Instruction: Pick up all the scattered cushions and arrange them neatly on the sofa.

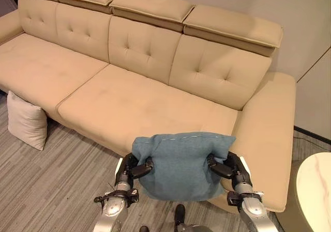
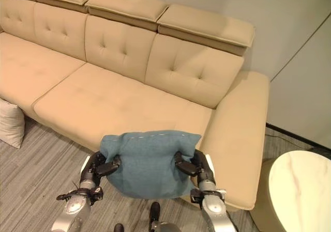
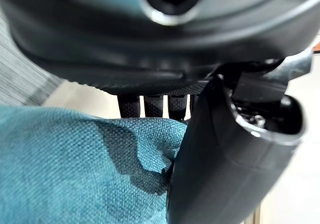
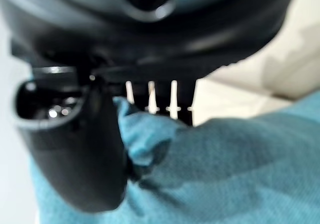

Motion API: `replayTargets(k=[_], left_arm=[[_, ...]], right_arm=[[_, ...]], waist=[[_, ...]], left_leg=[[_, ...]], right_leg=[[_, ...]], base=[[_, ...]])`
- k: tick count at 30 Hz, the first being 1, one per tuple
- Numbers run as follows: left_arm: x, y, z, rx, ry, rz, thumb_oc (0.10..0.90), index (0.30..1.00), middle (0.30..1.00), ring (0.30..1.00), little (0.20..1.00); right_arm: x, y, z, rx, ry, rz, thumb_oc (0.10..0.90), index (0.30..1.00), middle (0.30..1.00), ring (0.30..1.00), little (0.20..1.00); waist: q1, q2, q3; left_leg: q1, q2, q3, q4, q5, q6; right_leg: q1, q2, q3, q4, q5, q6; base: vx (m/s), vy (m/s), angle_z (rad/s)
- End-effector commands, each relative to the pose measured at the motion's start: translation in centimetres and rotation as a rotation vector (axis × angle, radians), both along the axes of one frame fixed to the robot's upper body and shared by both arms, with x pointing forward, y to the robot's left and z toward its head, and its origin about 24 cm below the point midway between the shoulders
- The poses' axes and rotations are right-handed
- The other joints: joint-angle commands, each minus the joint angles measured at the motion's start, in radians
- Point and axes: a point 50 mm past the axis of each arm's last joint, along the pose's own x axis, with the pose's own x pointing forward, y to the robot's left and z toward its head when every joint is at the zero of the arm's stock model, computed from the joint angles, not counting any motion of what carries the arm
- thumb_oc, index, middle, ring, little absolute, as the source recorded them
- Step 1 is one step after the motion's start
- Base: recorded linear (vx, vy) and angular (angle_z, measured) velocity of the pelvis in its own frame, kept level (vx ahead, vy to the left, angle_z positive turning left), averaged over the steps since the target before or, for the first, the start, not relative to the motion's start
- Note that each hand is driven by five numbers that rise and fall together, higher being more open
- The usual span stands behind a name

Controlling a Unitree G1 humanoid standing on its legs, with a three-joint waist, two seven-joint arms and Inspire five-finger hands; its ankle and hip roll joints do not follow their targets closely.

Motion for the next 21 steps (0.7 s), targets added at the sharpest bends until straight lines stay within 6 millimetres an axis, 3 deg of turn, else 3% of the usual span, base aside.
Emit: replayTargets(k=[1, 2, 4, 8, 14, 18, 21], left_arm=[[2.6, -0.9, 5.2, -0.032, -0.293, -0.068, 0.400, 0.300, 0.300, 0.300, 0.300], [2.6, -0.9, 5.2, -0.032, -0.293, -0.068, 0.400, 0.300, 0.300, 0.300, 0.300], [2.6, -0.9, 5.3, -0.033, -0.295, -0.069, 0.400, 0.300, 0.300, 0.300, 0.300], [2.6, -1.0, 5.4, -0.031, -0.299, -0.086, 0.400, 0.300, 0.300, 0.300, 0.300], [2.5, -0.6, 5.5, -0.008, -0.295, -0.101, 0.400, 0.300, 0.300, 0.300, 0.300], [2.7, -0.2, 5.9, 0.017, -0.310, -0.097, 0.400, 0.300, 0.300, 0.300, 0.300], [2.8, 0.0, 6.1, 0.023, -0.325, -0.094, 0.400, 0.300, 0.300, 0.300, 0.300]], right_arm=[[2.7, 0.9, 5.6, 0.089, -0.328, 0.011, 0.400, 0.300, 0.300, 0.300, 0.300], [2.7, 0.9, 5.6, 0.089, -0.328, 0.011, 0.400, 0.300, 0.300, 0.300, 0.300], [2.9, 0.8, 5.7, 0.083, -0.331, 0.004, 0.400, 0.300, 0.300, 0.300, 0.300], [2.9, 0.9, 5.8, 0.083, -0.337, 0.004, 0.400, 0.300, 0.300, 0.300, 0.300], [3.2, 1.9, 6.0, 0.105, -0.349, 0.038, 0.400, 0.300, 0.300, 0.300, 0.300], [3.8, 3.1, 6.6, 0.126, -0.372, 0.075, 0.400, 0.300, 0.300, 0.300, 0.300], [3.9, 3.8, 6.5, 0.140, -0.373, 0.099, 0.400, 0.300, 0.300, 0.300, 0.300]], waist=[[0.025, -0.029, -0.078], [0.025, -0.030, -0.078], [0.042, -0.024, -0.067], [0.044, -0.012, -0.078], [0.046, -0.007, -0.091], [0.033, 0.007, -0.062], [0.039, 0.021, -0.059]], left_leg=[[-0.080, -0.042, -0.040, -0.122, -0.008, 0.045], [-0.077, -0.043, -0.041, -0.125, -0.007, 0.045], [-0.133, -0.032, -0.091, -0.190, 0.071, 0.028], [-0.111, -0.013, -0.058, -0.244, 0.091, 0.033], [-0.045, -0.040, -0.032, -0.240, 0.046, 0.078], [-0.002, -0.046, -0.008, -0.245, 0.023, 0.119], [0.033, -0.047, 0.016, -0.251, -0.006, 0.130]], right_leg=[[0.070, -0.017, 0.078, 0.080, -0.157, 0.120], [0.071, -0.018, 0.077, 0.080, -0.158, 0.120], [0.095, -0.005, 0.100, 0.084, -0.183, 0.113], [0.108, -0.003, 0.106, 0.105, -0.214, 0.112], [0.081, -0.050, 0.126, 0.271, -0.232, 0.142], [-0.029, -0.073, 0.146, 0.485, -0.143, 0.183], [-0.075, -0.103, 0.090, 0.509, -0.143, 0.183]], base=[[0.20, 0.039, -0.21], [0.20, 0.057, -0.26], [0.15, 0.058, -0.31], [0.17, 0.120, -0.26], [0.19, 0.193, -0.30], [0.07, 0.161, -0.11], [0.10, 0.113, -0.19]])
